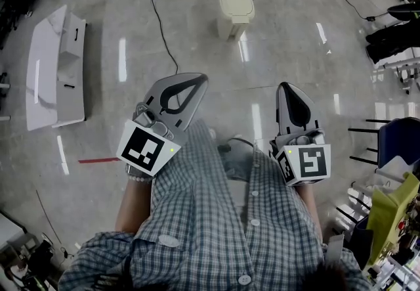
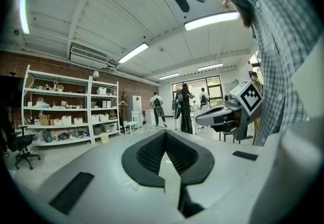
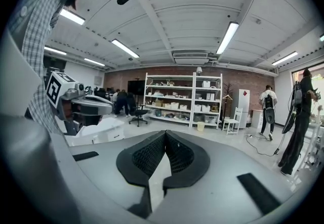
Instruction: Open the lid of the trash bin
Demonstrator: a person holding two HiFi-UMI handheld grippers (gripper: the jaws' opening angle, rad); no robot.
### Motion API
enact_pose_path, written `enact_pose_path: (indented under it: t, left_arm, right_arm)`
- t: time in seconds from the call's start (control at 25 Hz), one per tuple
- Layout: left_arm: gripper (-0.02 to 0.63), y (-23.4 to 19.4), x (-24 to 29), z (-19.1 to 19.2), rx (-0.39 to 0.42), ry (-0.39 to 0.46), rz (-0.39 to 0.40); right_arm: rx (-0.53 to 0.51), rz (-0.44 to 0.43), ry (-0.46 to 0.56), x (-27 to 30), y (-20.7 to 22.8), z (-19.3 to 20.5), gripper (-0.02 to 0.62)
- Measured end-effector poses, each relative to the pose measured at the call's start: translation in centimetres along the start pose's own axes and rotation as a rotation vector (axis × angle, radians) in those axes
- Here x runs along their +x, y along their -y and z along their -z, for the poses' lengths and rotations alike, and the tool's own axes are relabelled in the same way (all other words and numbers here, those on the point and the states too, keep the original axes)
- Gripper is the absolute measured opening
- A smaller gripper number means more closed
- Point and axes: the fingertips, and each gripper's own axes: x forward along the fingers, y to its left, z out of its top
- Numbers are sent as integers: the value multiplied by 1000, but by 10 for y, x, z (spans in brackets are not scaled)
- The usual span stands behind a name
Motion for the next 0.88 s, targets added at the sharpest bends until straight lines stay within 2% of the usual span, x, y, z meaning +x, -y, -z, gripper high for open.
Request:
enact_pose_path:
  t: [0.44, 0.68, 0.88]
  left_arm:
    - [5, -3, -12, 3, 9, 11, 4]
    - [5, -10, -13, 4, -15, 12, -20]
    - [5, -21, -1, 7, 2, -9, -57]
  right_arm:
    - [-23, 7, 0, 1, -14, -2, 17]
    - [-31, -14, -4, 8, -15, -1, 18]
    - [-37, -43, -11, 27, -1, 0, 17]
